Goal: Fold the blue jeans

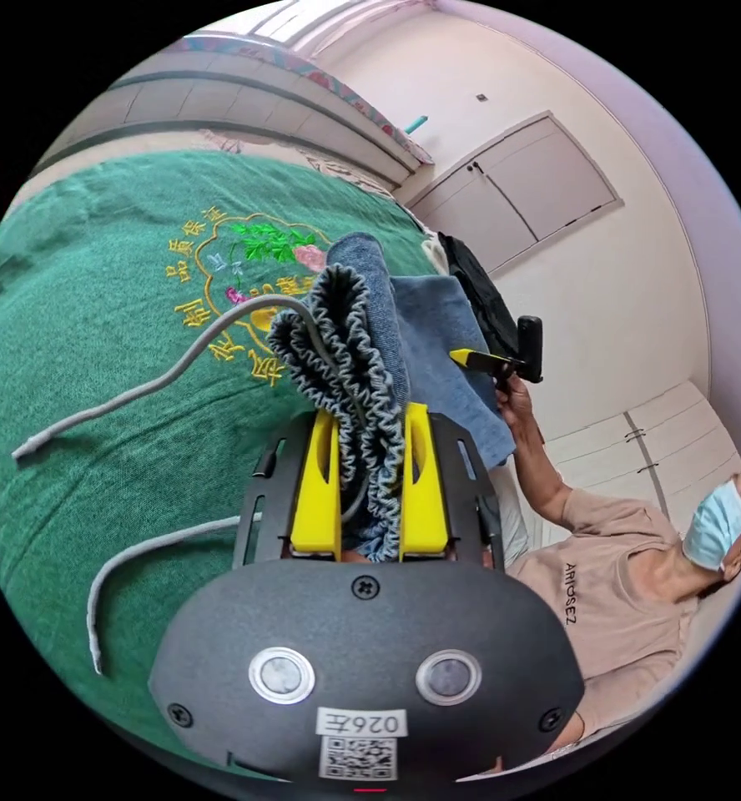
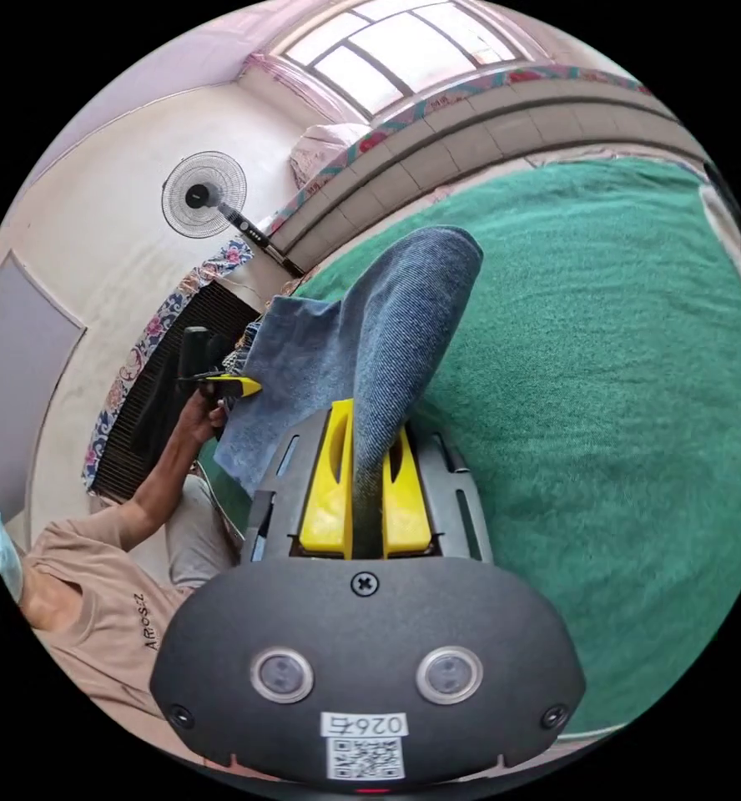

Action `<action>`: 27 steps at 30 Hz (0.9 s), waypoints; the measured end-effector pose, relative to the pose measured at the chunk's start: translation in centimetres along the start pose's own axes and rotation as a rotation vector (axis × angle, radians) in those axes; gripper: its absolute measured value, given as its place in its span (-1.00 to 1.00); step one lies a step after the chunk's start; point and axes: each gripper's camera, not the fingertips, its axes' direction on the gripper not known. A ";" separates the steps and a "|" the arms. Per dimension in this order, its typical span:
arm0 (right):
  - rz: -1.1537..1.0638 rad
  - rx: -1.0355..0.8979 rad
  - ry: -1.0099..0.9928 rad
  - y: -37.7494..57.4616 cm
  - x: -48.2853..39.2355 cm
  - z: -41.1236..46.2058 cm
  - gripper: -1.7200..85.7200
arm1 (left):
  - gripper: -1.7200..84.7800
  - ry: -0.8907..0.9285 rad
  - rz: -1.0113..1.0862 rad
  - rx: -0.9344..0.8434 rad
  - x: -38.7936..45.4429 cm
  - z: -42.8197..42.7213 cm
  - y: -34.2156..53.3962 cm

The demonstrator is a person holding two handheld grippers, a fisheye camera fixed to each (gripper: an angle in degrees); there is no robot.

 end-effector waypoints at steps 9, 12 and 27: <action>-0.041 0.380 0.126 5.1 2.6 -21.2 -0.95 | -0.71 -0.038 0.374 -0.022 18.4 3.7 -13.9; -0.001 0.592 0.206 8.5 8.5 -31.7 -0.95 | -0.71 -0.028 0.543 -0.051 26.4 7.3 -21.9; 0.587 0.904 0.503 39.6 58.4 -38.4 -0.84 | -0.98 -0.095 0.524 -0.295 32.8 27.7 -20.6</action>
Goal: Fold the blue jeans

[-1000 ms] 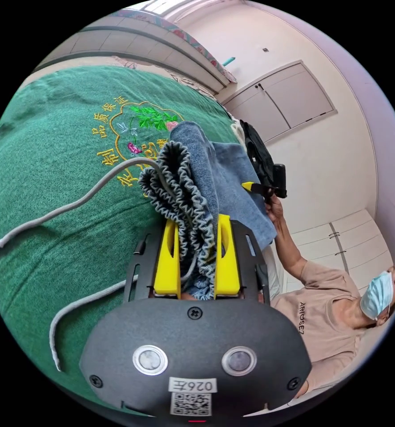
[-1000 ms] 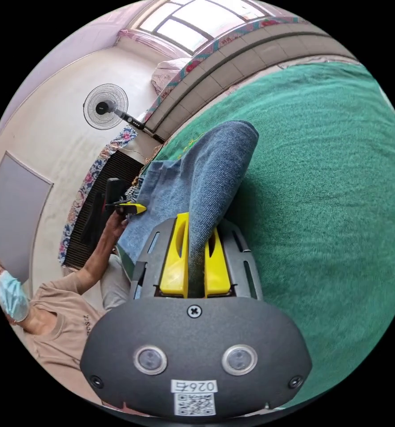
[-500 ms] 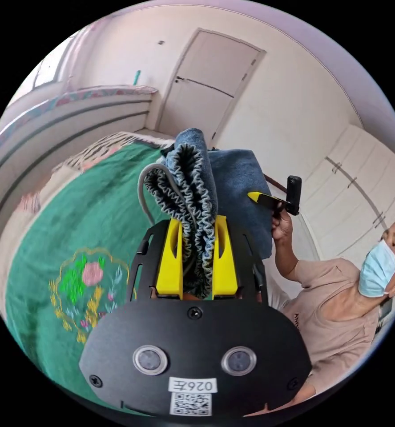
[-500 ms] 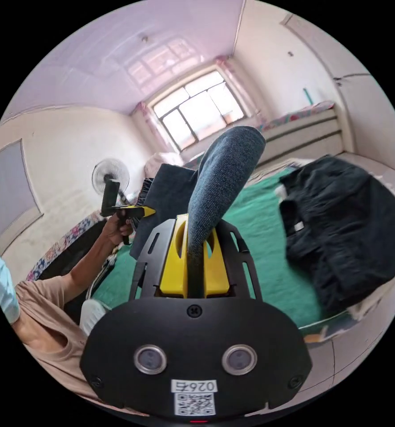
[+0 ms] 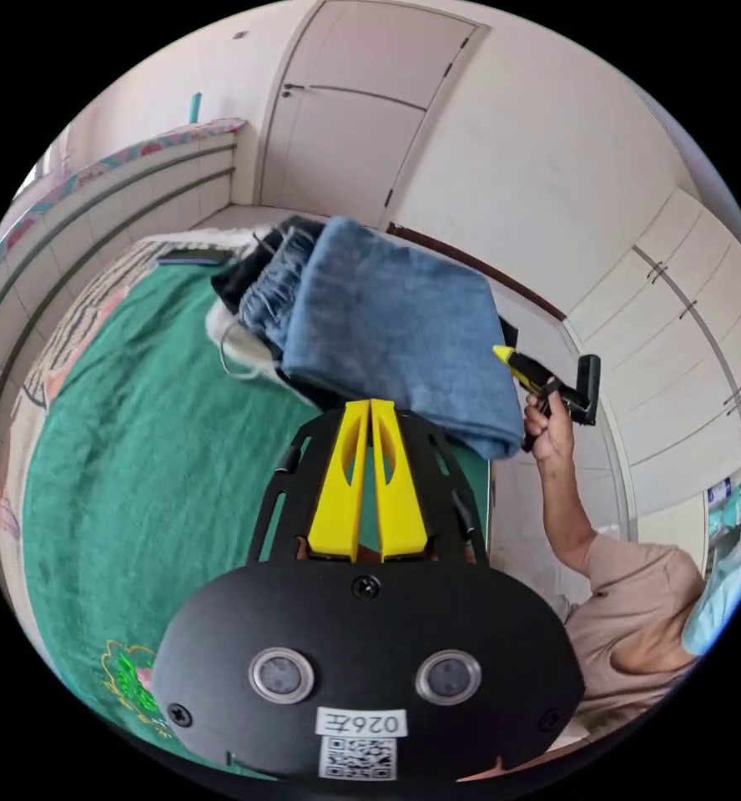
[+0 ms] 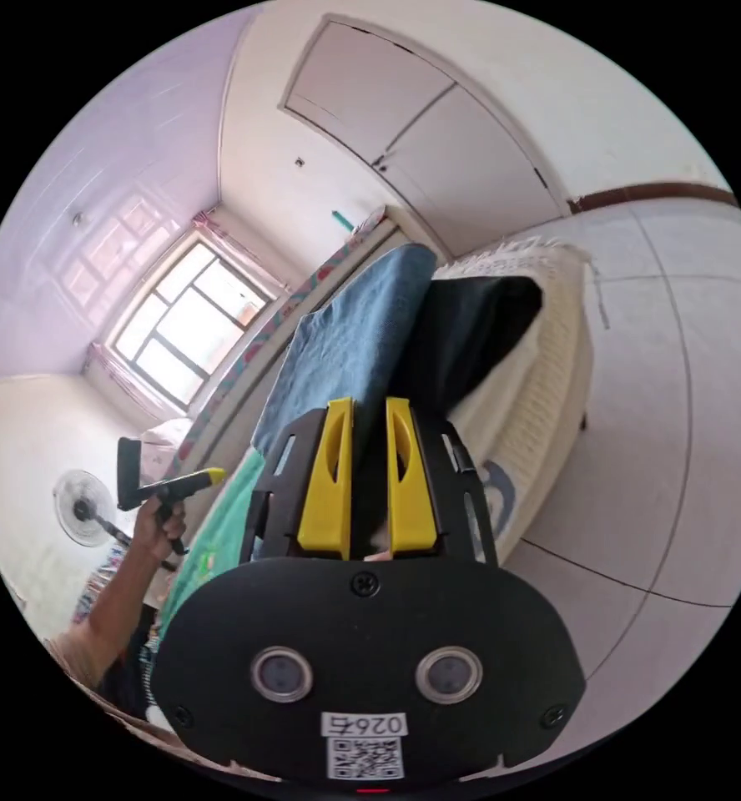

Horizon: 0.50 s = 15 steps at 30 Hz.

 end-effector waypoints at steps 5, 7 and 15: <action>-0.299 0.144 0.173 20.4 5.7 -6.3 -0.96 | -0.98 0.079 -0.088 -0.018 2.5 -1.5 15.4; -0.442 0.131 0.191 27.3 6.3 -7.2 -0.98 | -0.98 0.008 -0.170 0.075 4.6 -5.2 24.2; -0.819 0.535 -0.096 55.1 6.0 -19.3 -0.98 | -0.98 -0.589 -0.311 0.682 24.7 -20.2 53.1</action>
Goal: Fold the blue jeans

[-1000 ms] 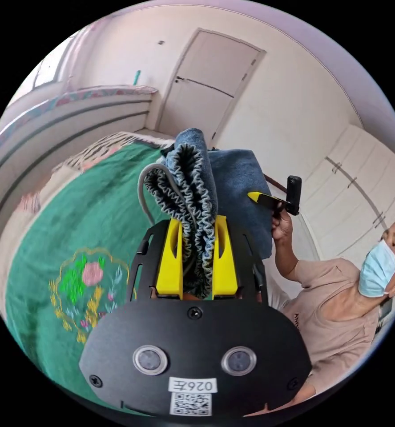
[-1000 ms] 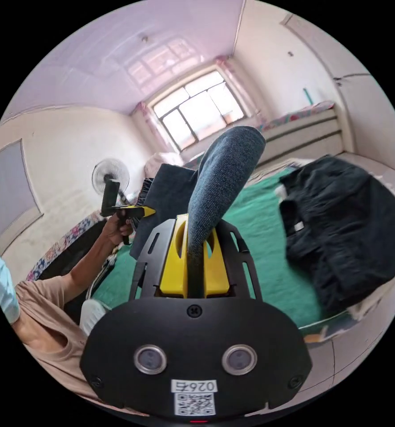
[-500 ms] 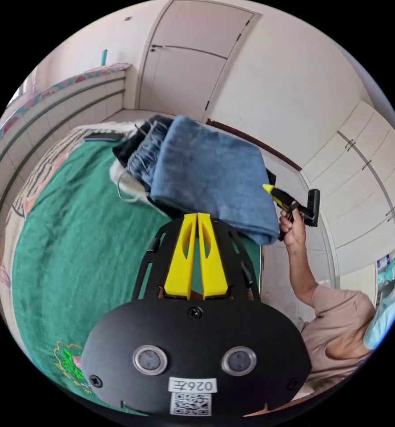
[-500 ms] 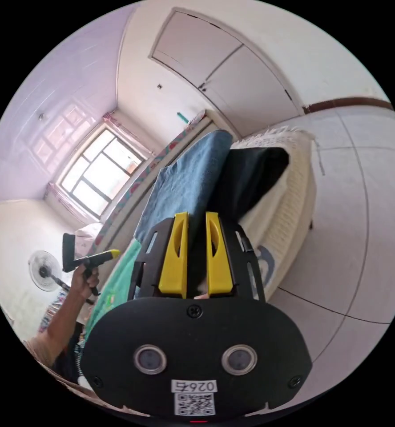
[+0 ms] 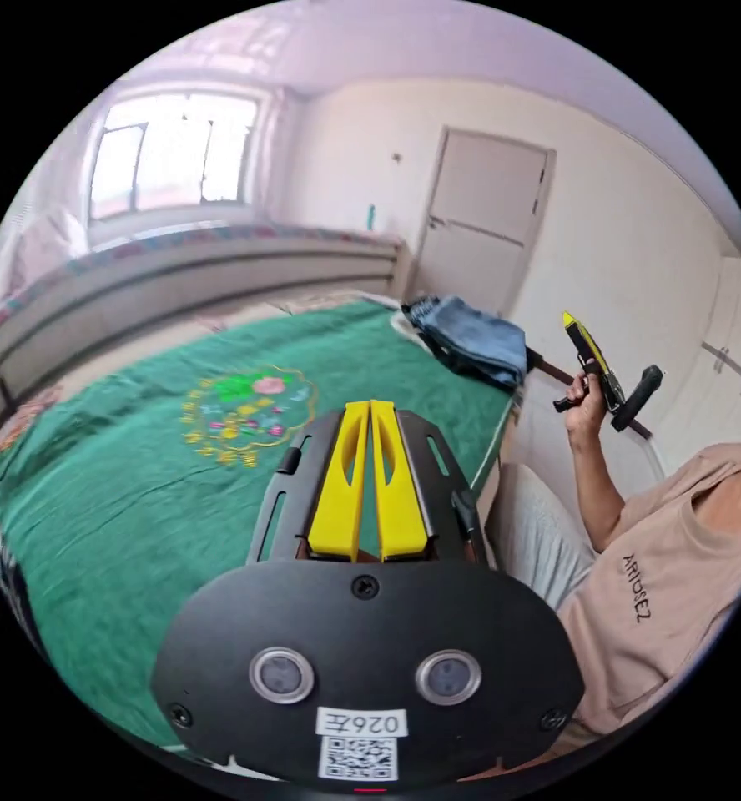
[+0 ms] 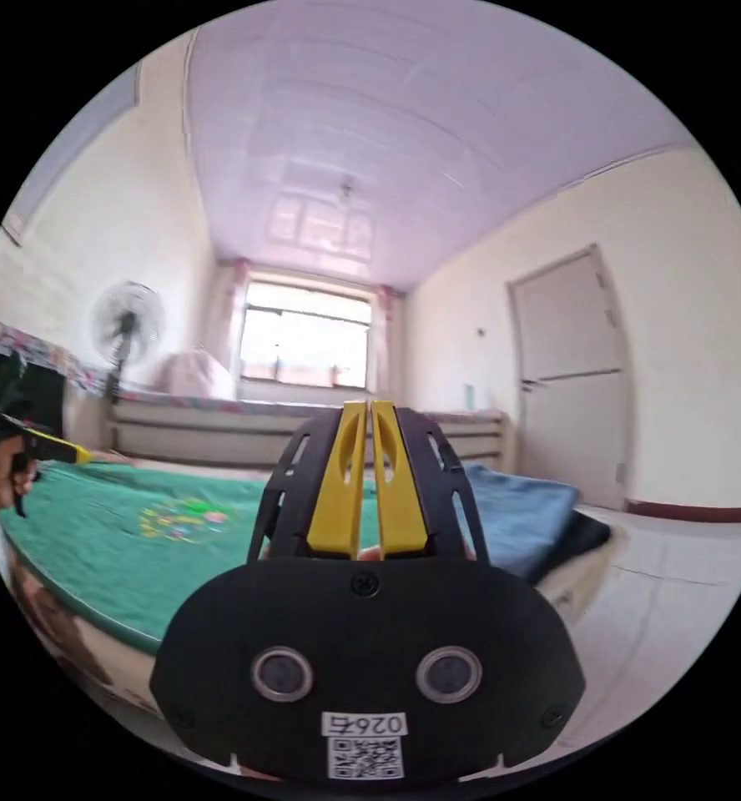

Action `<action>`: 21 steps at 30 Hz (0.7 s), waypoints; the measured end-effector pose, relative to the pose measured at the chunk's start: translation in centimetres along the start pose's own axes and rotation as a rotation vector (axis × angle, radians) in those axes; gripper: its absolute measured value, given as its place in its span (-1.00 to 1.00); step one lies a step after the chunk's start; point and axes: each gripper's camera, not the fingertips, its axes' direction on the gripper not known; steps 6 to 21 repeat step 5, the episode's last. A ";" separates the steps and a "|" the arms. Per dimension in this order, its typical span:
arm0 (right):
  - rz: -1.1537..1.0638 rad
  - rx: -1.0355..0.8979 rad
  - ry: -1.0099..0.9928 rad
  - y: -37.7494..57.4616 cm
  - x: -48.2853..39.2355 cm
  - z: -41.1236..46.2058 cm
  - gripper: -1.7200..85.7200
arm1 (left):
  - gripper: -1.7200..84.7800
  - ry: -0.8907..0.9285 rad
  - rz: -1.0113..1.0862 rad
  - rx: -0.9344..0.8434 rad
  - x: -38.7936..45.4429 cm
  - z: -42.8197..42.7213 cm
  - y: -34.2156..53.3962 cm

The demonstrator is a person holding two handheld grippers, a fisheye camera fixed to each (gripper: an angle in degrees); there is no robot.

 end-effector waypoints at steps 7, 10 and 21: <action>-0.021 0.162 -0.385 13.2 -9.4 -16.8 -0.97 | -0.98 -0.421 0.045 0.190 3.5 -15.9 9.4; -0.021 0.162 -0.385 13.2 -9.4 -16.8 -0.97 | -0.98 -0.421 0.045 0.190 3.5 -15.9 9.4; -0.021 0.162 -0.385 13.2 -9.4 -16.8 -0.97 | -0.98 -0.421 0.045 0.190 3.5 -15.9 9.4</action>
